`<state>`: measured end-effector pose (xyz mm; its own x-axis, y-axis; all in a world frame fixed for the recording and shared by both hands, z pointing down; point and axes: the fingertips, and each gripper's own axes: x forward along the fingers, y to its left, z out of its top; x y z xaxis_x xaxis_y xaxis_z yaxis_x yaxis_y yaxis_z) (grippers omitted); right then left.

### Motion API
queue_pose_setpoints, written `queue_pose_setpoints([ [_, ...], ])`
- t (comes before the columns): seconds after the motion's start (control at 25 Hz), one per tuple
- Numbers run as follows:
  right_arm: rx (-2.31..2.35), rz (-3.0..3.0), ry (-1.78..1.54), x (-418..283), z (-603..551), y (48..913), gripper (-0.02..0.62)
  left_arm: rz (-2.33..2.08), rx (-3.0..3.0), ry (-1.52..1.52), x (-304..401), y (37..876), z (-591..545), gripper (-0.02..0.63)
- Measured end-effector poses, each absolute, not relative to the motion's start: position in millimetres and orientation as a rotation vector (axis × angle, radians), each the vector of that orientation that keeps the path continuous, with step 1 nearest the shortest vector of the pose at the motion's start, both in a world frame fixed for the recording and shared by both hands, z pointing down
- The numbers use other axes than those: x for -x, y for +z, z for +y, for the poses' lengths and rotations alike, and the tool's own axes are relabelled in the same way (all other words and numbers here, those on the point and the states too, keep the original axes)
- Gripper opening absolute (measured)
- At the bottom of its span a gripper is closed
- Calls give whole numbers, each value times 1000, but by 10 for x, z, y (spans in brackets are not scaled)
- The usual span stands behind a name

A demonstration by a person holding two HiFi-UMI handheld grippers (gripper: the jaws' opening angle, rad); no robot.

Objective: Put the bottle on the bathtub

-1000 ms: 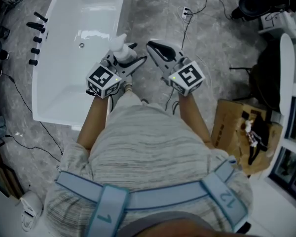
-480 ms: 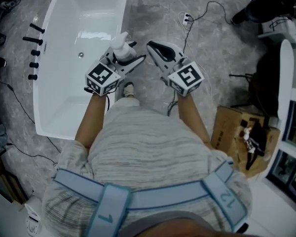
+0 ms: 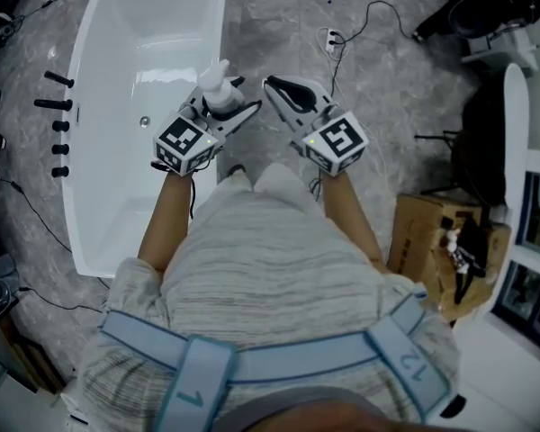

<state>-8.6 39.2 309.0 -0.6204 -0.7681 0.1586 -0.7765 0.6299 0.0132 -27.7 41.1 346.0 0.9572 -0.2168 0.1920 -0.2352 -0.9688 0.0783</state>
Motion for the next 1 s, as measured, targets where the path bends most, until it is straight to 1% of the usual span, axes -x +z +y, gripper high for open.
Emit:
queue_pose_setpoints([
  [0.56, -1197, -2777, 134, -52, -583, 3108, 5, -373, -2953, 325, 93, 3586, -268, 239],
  [1.0, -1105, -2815, 166, -472, -1488, 3204, 6, -428, -2916, 288, -296, 3645, -1198, 239],
])
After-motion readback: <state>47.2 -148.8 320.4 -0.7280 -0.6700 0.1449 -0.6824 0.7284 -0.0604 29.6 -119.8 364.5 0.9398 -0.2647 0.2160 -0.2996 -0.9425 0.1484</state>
